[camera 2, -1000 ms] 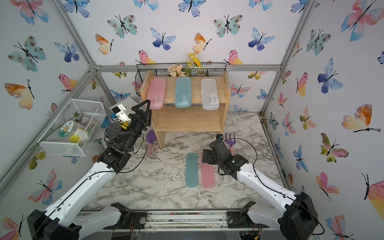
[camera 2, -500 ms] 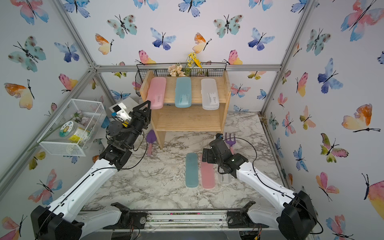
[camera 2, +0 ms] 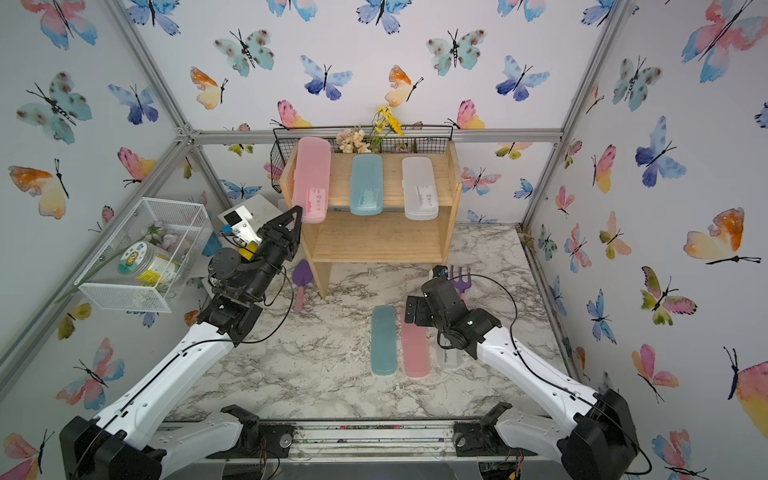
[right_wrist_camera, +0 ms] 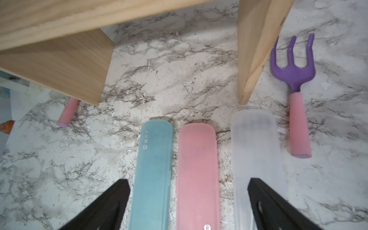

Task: Remove the pencil cases from the shelf
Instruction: Pick up the pencil case from the shelf.

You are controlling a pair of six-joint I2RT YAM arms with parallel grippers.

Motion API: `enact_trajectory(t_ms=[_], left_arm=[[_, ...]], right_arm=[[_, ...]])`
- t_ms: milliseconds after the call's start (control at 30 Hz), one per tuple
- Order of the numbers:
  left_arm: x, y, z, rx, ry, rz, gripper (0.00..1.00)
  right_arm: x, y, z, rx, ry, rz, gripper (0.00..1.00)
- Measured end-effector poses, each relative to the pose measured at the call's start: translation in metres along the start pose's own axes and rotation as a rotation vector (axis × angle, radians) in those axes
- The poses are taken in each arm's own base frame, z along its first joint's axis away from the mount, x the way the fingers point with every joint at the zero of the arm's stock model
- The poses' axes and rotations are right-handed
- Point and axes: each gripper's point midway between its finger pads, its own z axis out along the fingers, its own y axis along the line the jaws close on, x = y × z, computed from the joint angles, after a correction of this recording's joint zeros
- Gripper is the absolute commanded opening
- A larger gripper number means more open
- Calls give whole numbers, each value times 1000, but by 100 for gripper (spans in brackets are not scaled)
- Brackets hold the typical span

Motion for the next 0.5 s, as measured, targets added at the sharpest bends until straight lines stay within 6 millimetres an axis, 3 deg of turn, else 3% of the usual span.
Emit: enact_trajectory(t_ms=[167,367,500], left_arm=[[7,-11,-25,67,27,162,0],[11,-41,-89,193,-7,402,0],[12,-65,-130,278,-52,552,0]], right_arm=[[-37,16,-36,-79,-109,13,99],[-86,39,-99,-213,-263,29,99],[-107,60,-133,-340,-319,50,99]])
